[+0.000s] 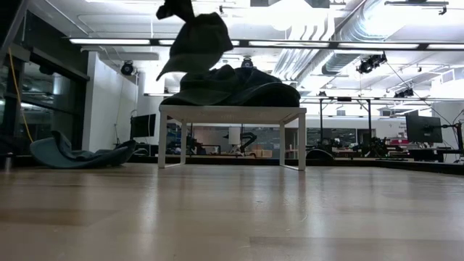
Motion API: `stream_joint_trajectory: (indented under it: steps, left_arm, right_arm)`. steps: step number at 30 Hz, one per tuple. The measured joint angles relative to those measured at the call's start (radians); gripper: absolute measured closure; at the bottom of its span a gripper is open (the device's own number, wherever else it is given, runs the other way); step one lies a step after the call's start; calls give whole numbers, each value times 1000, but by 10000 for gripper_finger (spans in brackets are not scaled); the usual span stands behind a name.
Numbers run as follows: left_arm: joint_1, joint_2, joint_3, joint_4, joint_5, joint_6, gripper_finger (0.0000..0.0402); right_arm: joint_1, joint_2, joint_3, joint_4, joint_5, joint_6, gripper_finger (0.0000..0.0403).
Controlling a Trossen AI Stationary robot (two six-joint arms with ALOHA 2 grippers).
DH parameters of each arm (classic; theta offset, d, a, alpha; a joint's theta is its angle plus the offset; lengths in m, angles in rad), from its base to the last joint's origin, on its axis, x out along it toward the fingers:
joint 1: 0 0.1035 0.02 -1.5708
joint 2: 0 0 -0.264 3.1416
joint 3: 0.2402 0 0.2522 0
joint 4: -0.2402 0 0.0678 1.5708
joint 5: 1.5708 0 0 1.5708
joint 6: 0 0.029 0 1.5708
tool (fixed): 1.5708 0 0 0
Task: Pick & Place hat
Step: Put the gray cap on the shelf
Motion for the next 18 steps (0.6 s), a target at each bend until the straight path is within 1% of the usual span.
stream_joint_trajectory:
  steps: [7, 11, 16, 18]
  left_arm:
    - [1, 46, 0, 19, -1, 41, 401]
    - [14, 70, 0, 26, 24, 47, 401]
    - [44, 93, -1, 58, 26, 59, 401]
    - [62, 98, -1, 58, 50, 61, 401]
  right_arm:
    - [0, 0, 0, -17, 24, 20, 173]
    - [0, 0, 0, -19, 39, 21, 174]
    - [0, 0, 0, -21, 45, 23, 174]
    - [0, 0, 0, -28, 51, 32, 173]
